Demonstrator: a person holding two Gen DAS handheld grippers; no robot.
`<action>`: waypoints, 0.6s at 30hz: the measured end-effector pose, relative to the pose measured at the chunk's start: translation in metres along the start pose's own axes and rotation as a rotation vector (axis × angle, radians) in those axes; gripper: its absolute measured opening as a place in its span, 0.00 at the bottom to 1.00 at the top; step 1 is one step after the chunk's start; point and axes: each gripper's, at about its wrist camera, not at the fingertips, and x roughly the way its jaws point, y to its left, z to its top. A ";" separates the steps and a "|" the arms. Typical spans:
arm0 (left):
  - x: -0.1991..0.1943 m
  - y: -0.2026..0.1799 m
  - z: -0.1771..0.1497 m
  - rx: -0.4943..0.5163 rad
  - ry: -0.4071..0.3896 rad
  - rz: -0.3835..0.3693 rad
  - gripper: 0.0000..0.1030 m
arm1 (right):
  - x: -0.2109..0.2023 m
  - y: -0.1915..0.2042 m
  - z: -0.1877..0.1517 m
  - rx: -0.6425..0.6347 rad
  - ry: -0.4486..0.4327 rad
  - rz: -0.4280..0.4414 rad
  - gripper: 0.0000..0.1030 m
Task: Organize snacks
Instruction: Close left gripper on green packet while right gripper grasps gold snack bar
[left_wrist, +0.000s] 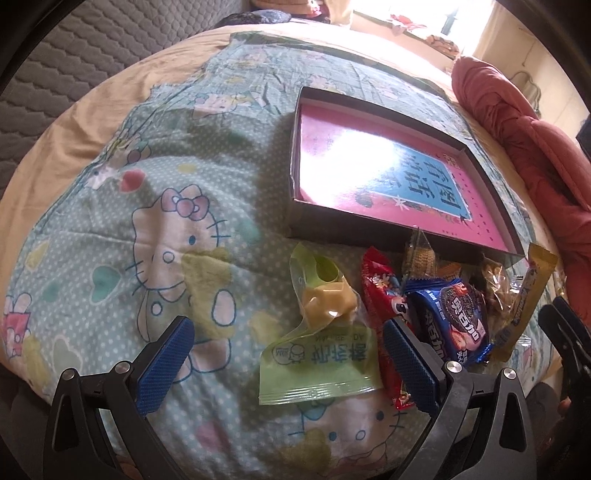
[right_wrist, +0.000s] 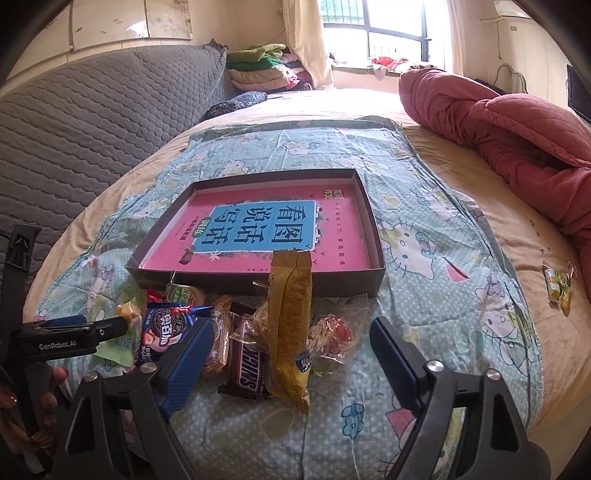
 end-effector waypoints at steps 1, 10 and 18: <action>0.000 0.000 0.000 0.001 -0.004 0.004 0.98 | 0.003 0.001 0.000 -0.006 0.008 0.004 0.73; 0.002 0.004 0.003 -0.017 -0.002 -0.050 0.76 | 0.020 0.008 0.003 -0.059 0.022 -0.001 0.46; 0.013 -0.006 0.005 -0.010 0.026 -0.111 0.59 | 0.028 0.007 0.004 -0.065 0.035 0.020 0.33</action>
